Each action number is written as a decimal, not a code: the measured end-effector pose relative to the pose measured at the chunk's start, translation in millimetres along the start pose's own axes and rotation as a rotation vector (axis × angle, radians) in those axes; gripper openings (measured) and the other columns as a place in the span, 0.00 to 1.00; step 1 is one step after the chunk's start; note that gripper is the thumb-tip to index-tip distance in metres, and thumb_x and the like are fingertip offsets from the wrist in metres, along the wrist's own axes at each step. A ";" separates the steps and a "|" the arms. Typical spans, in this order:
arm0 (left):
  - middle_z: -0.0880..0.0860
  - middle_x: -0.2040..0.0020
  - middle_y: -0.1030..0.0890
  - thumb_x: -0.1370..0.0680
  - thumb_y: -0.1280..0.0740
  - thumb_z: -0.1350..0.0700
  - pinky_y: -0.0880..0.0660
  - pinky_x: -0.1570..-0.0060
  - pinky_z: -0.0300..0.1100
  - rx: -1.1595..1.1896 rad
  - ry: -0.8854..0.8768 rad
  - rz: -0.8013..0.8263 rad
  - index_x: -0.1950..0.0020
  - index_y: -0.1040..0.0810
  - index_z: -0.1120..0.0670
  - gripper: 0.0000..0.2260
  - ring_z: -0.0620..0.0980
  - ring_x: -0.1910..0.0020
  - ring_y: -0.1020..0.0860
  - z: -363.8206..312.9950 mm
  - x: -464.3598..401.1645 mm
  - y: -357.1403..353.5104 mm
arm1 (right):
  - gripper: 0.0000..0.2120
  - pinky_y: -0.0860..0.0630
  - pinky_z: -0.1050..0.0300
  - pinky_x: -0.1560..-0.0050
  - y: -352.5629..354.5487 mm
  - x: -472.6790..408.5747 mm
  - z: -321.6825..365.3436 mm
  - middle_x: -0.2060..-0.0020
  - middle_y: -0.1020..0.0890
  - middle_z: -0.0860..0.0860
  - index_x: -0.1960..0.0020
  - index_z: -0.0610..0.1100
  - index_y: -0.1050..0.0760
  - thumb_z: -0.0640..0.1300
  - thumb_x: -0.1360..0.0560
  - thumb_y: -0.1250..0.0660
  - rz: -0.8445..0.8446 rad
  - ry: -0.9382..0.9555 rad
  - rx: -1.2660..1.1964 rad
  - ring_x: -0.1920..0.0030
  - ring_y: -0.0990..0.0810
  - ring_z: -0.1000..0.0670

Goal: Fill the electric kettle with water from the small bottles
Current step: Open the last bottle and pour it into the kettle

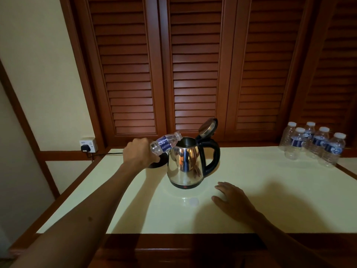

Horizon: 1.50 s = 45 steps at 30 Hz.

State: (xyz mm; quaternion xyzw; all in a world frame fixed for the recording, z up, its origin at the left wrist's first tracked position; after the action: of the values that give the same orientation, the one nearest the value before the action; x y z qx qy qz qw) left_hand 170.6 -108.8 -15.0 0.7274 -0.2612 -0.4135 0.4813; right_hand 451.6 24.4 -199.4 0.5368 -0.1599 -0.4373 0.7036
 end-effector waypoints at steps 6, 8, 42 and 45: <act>0.52 0.56 0.21 0.31 0.23 0.46 0.24 0.60 0.42 -0.180 -0.035 -0.052 0.42 0.22 0.53 0.21 0.51 0.60 0.23 -5.3 -7.4 8.7 | 0.27 0.40 0.53 0.27 0.7 0.4 0.8 0.29 0.31 0.55 0.31 0.52 0.30 0.63 0.26 0.41 -0.005 -0.007 -0.015 0.28 0.36 0.53; 0.53 0.52 0.20 0.32 0.23 0.46 0.26 0.61 0.43 -0.217 -0.069 -0.061 0.38 0.23 0.50 0.24 0.51 0.59 0.24 -4.5 -9.5 10.1 | 0.26 0.41 0.54 0.27 0.9 0.9 1.0 0.29 0.31 0.55 0.31 0.52 0.30 0.62 0.26 0.40 -0.005 -0.011 -0.012 0.28 0.36 0.54; 0.55 0.42 0.23 0.29 0.24 0.49 0.28 0.59 0.44 -0.440 -0.203 -0.038 0.30 0.28 0.49 0.29 0.54 0.48 0.21 -7.6 -19.4 28.4 | 0.26 0.40 0.56 0.28 4.2 2.8 6.1 0.30 0.30 0.55 0.32 0.50 0.28 0.61 0.26 0.38 -0.050 -0.009 -0.028 0.29 0.34 0.54; 0.55 0.42 0.23 0.29 0.24 0.50 0.26 0.57 0.45 -0.452 -0.209 -0.038 0.32 0.27 0.50 0.27 0.54 0.48 0.21 -9.1 -19.8 29.8 | 0.26 0.41 0.56 0.28 4.7 2.8 6.5 0.29 0.30 0.55 0.32 0.51 0.28 0.61 0.26 0.38 -0.040 -0.022 -0.033 0.29 0.35 0.54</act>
State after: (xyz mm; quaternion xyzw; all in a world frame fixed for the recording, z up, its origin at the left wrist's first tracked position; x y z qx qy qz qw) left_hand 168.5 -100.9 21.0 0.5594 -0.1969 -0.5433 0.5943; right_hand 450.8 18.4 -193.4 0.5235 -0.1496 -0.4599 0.7015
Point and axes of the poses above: each hand's wrist, its own x-axis away from the middle knuckle, its own y-axis out of the back of the hand, z = x × y, the point moved 1 cm from there along -x, towards the middle knuckle
